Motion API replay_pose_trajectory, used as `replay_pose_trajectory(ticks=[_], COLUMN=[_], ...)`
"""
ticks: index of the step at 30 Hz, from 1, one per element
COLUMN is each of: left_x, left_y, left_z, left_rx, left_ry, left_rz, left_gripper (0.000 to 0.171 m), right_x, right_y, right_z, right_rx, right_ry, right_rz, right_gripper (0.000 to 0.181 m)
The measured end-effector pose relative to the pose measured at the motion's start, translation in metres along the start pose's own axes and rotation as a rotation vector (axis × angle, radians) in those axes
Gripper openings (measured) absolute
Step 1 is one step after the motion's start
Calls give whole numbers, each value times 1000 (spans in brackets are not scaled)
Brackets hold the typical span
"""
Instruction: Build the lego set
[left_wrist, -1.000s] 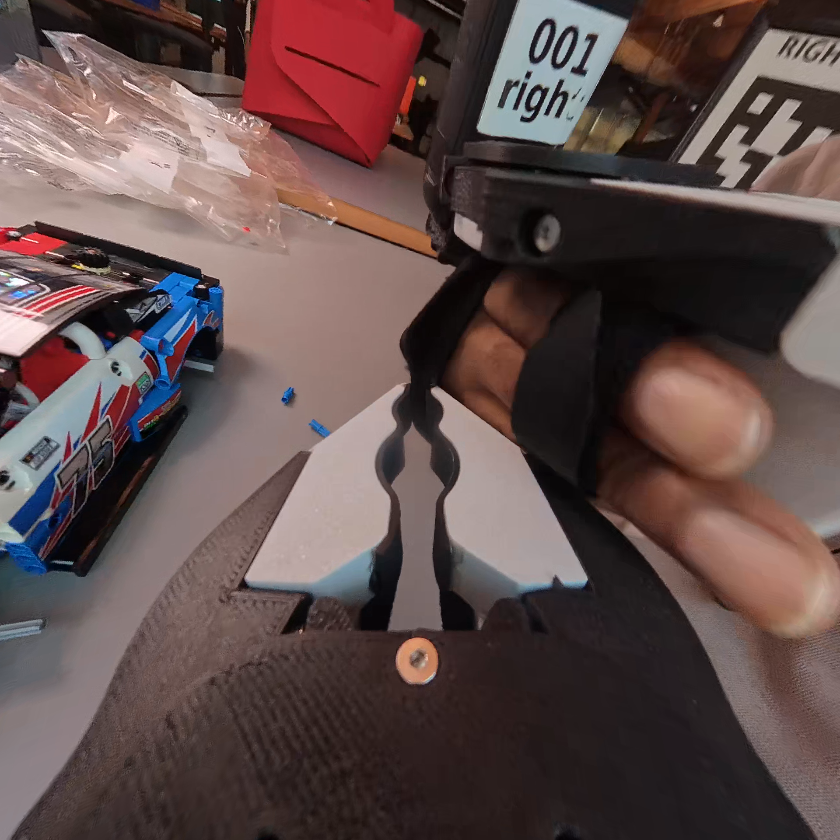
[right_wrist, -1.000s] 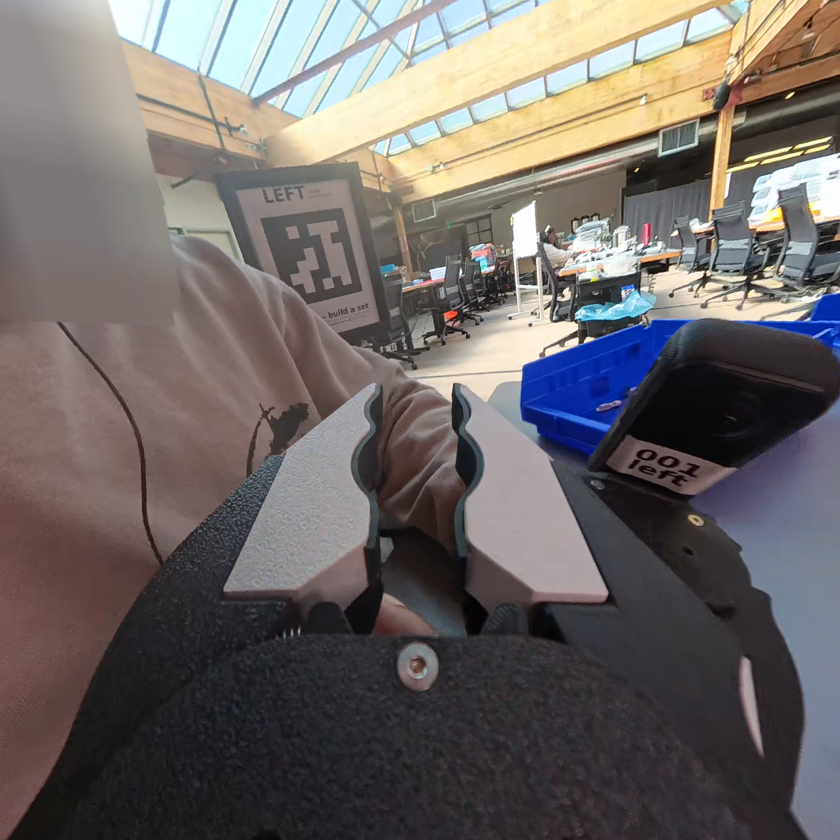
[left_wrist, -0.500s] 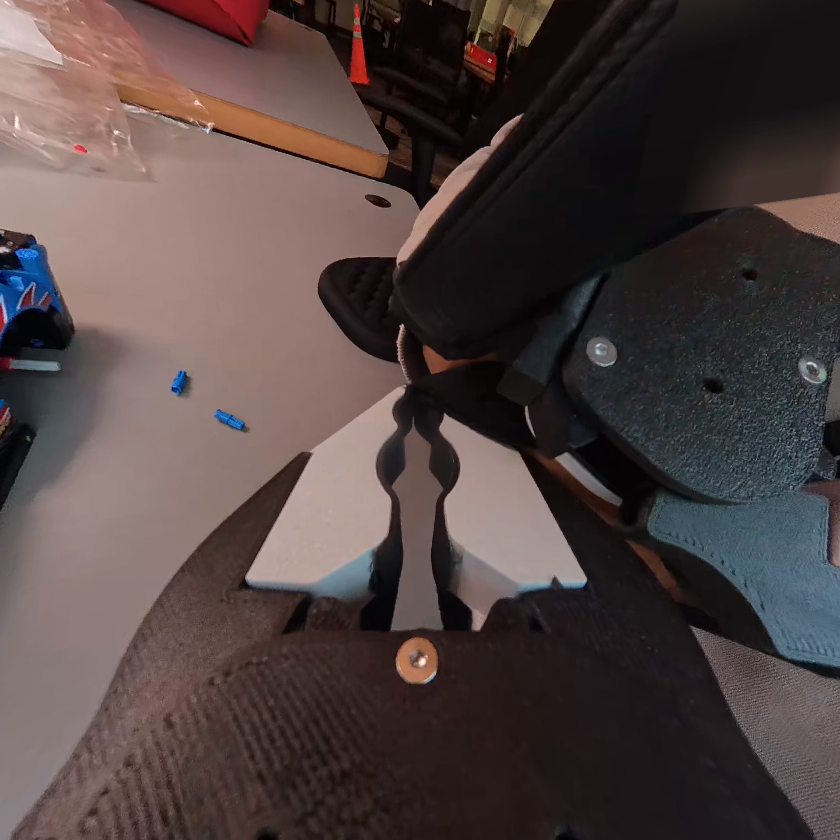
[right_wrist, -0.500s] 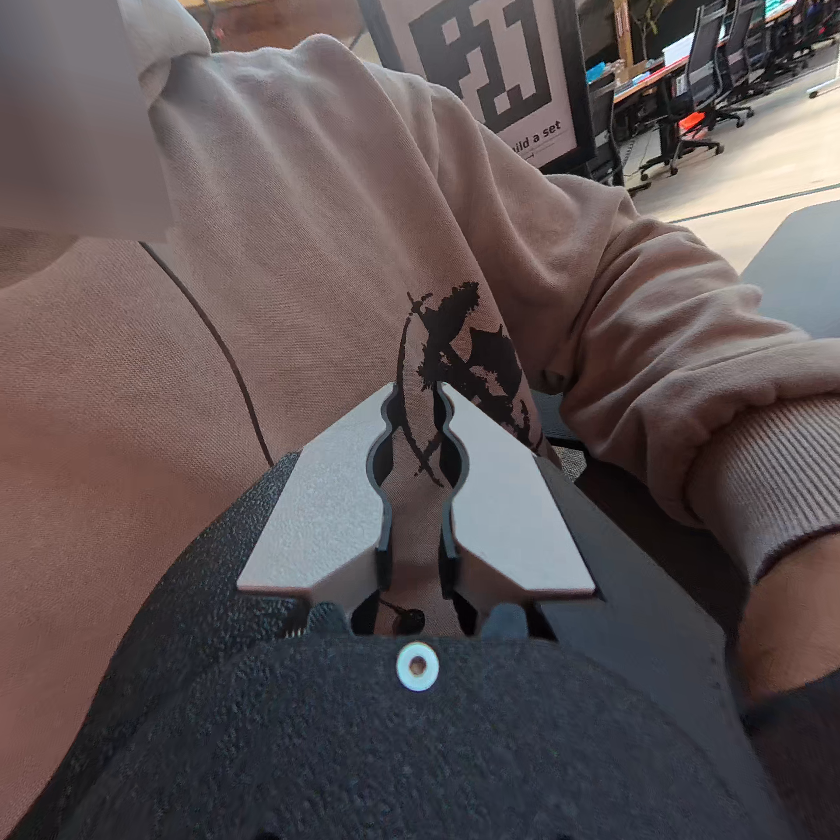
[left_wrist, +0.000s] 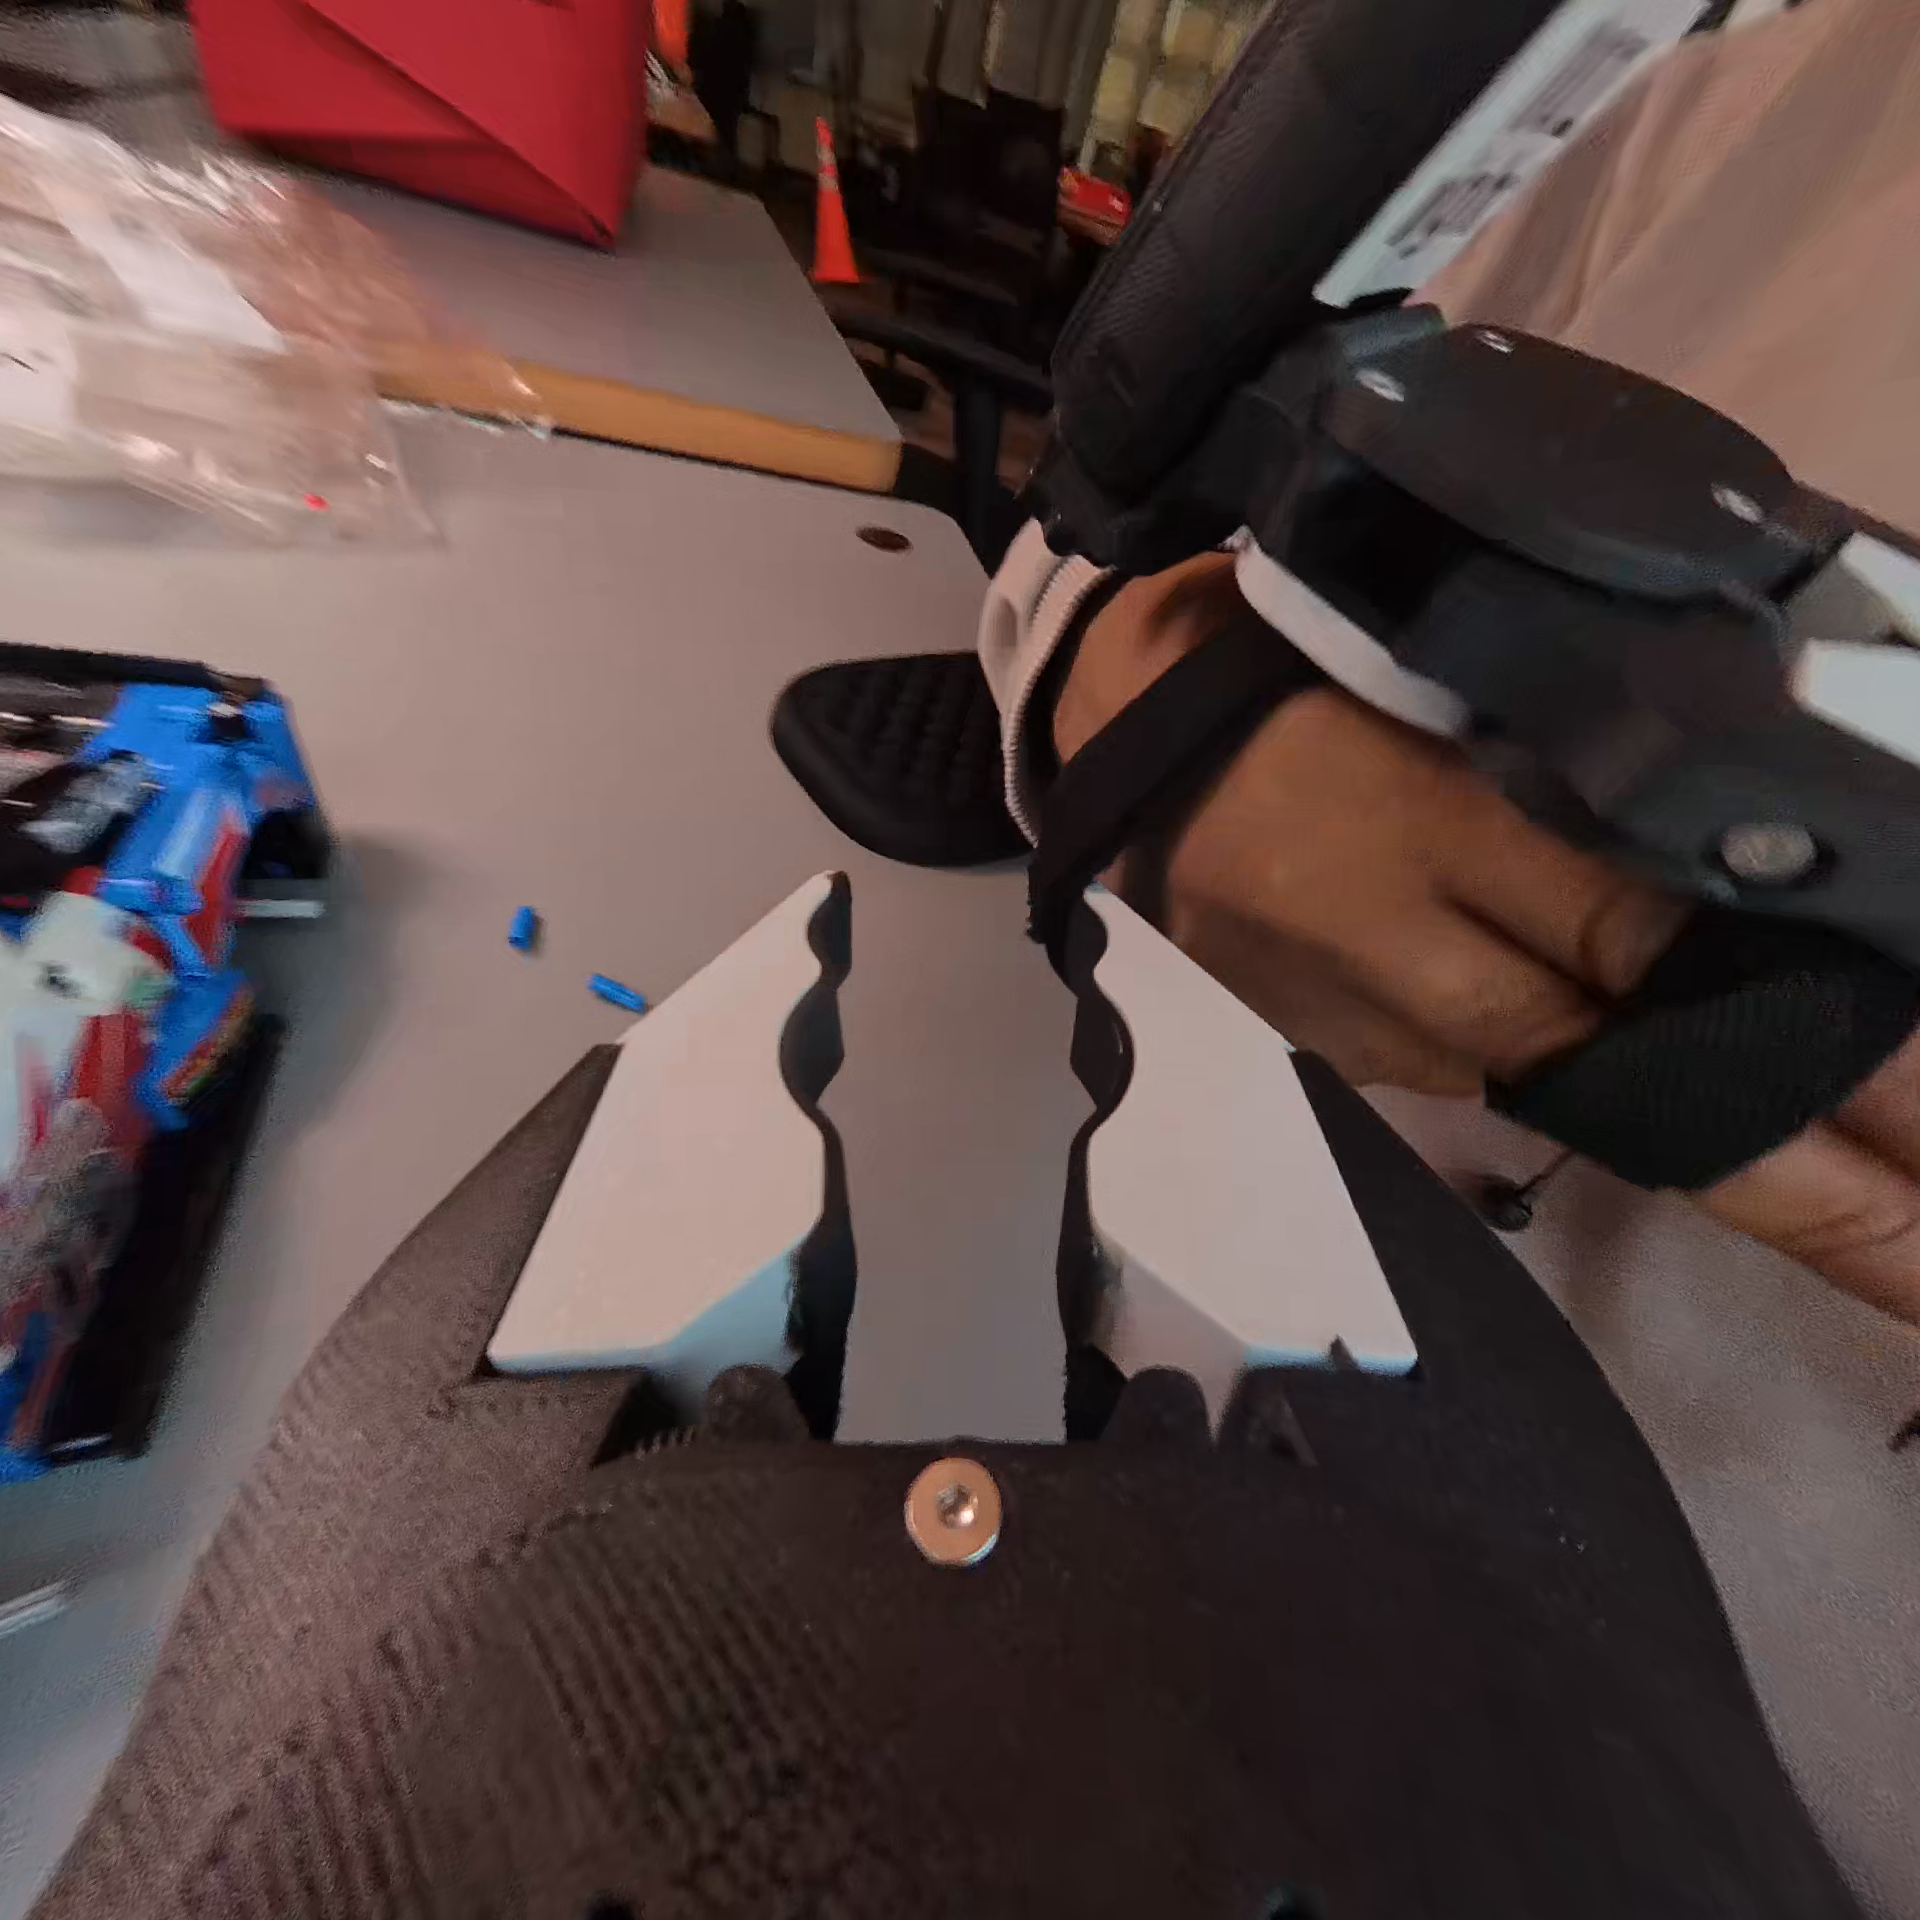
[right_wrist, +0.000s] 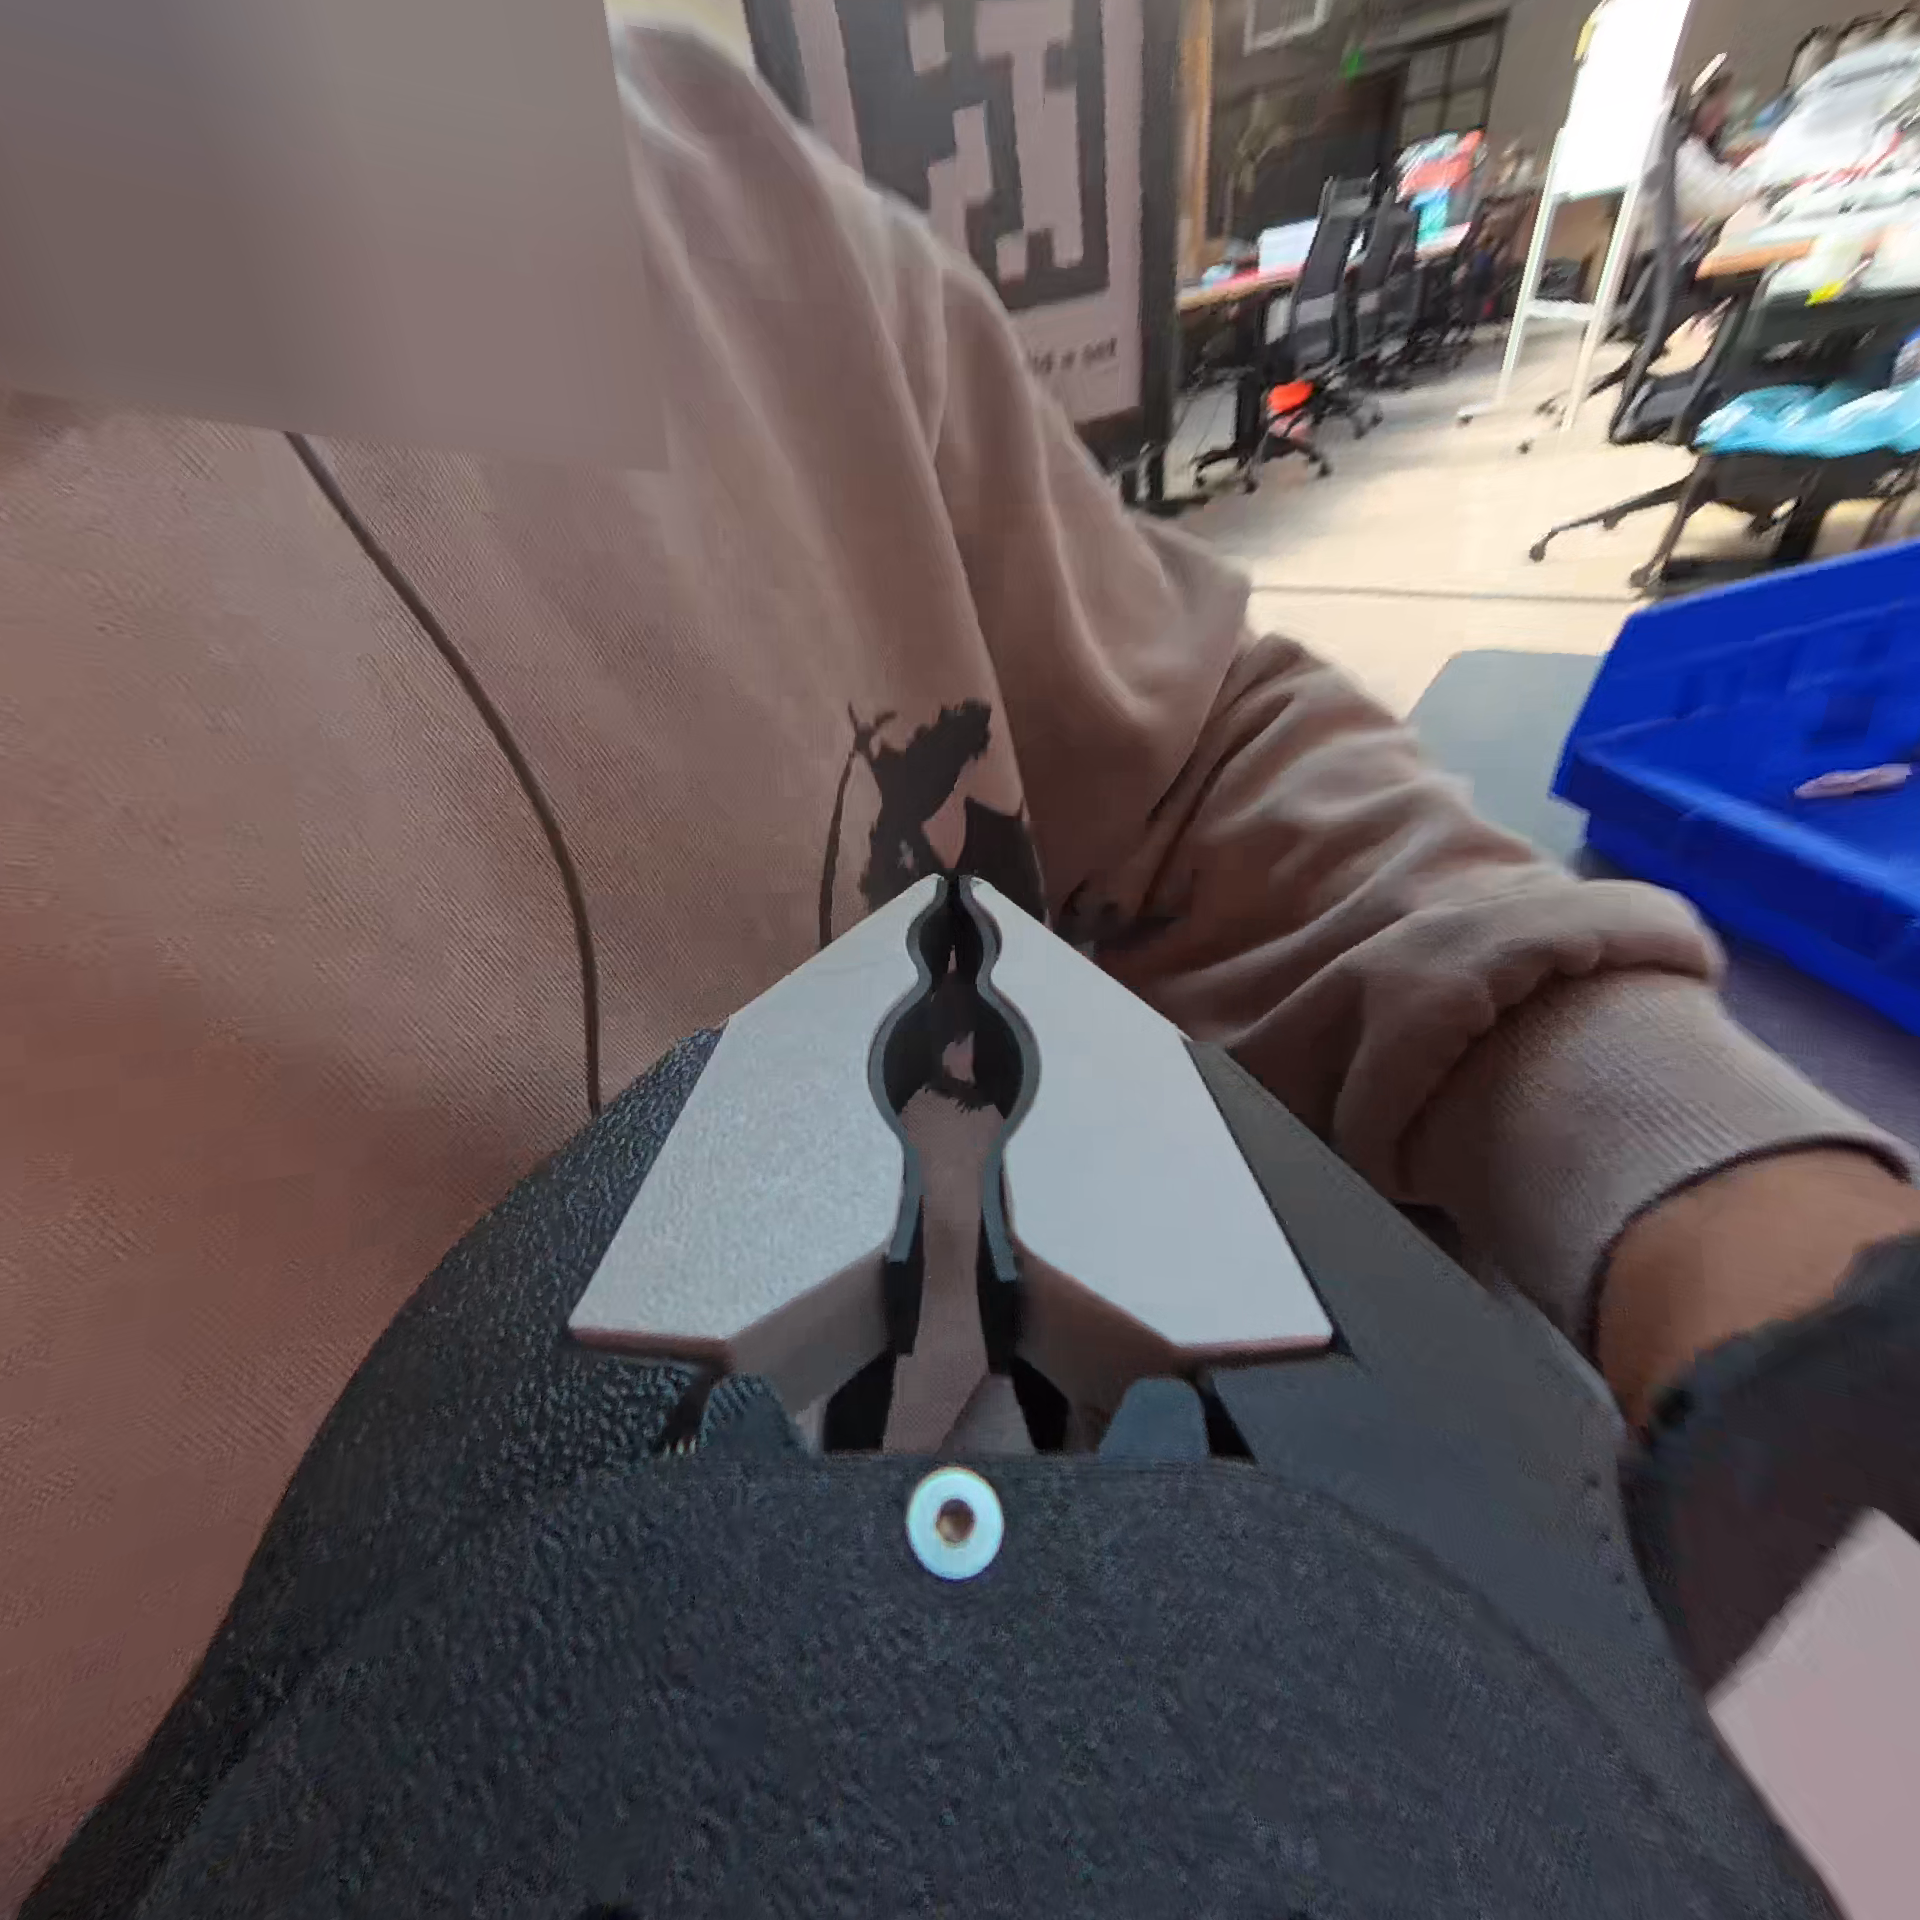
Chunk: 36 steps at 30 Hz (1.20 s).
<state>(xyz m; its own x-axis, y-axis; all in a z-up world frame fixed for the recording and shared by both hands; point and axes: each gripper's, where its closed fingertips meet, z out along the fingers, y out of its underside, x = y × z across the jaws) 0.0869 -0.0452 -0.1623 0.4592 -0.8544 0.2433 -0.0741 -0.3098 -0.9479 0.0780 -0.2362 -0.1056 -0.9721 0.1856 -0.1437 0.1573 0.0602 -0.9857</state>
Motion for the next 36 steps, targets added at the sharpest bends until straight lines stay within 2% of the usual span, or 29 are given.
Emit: replay_pose_trajectory(ticks=[2,4,5,6,8,10,11,12,14,15,17,20,24,28,30,31,36], left_x=[-10,-31,-39,-43,-56,-65,-66,-67,-68,-67,-66,-65,-64,-65,-64,-65,-69], left_y=[-20,-35,-44,-49,-40,-20,-8,3,25,35,50,74,95,97,98,98,99], left_z=[-18,-44,-61,-75,-92,-98,-96,-93,-85,-80,-73,-68,-61,-55,-55,-56,-69], left_rx=[64,112,179,227,193,87,35,-14,-110,-158,-235,-361,-484,-538,-560,-565,-580], left_ry=[-113,-277,-337,-360,-427,-487,-491,-498,-494,-480,-468,-435,-411,-421,-429,-440,-498], left_rz=[54,91,85,55,25,35,41,52,67,62,72,99,120,167,180,182,183], left_gripper=[51,44,42,40,42,42,41,42,41,41,38,34,33,19,9,9,6], right_x=[12,42,51,59,78,93,97,99,103,105,110,115,120,123,124,124,128], right_y=[-34,-46,-49,-51,-42,-25,-20,-16,-11,-6,8,25,60,80,90,95,95], right_z=[-30,-70,-91,-111,-151,-190,-207,-221,-246,-253,-262,-266,-251,-230,-224,-222,-241], right_rx=[108,132,153,175,143,76,70,72,61,24,-84,-146,-250,-299,-339,-366,-377], right_ry=[100,328,427,508,695,872,936,981,1083,1119,1155,1163,1068,978,958,956,1019], right_rz=[-15,-68,-100,-95,-84,-102,-115,-129,-175,-200,-222,-226,-148,-29,-12,-9,-5], right_gripper=[0,0,0,7,60,71,64,49,4,0,0,0,0,19,21,21,22])
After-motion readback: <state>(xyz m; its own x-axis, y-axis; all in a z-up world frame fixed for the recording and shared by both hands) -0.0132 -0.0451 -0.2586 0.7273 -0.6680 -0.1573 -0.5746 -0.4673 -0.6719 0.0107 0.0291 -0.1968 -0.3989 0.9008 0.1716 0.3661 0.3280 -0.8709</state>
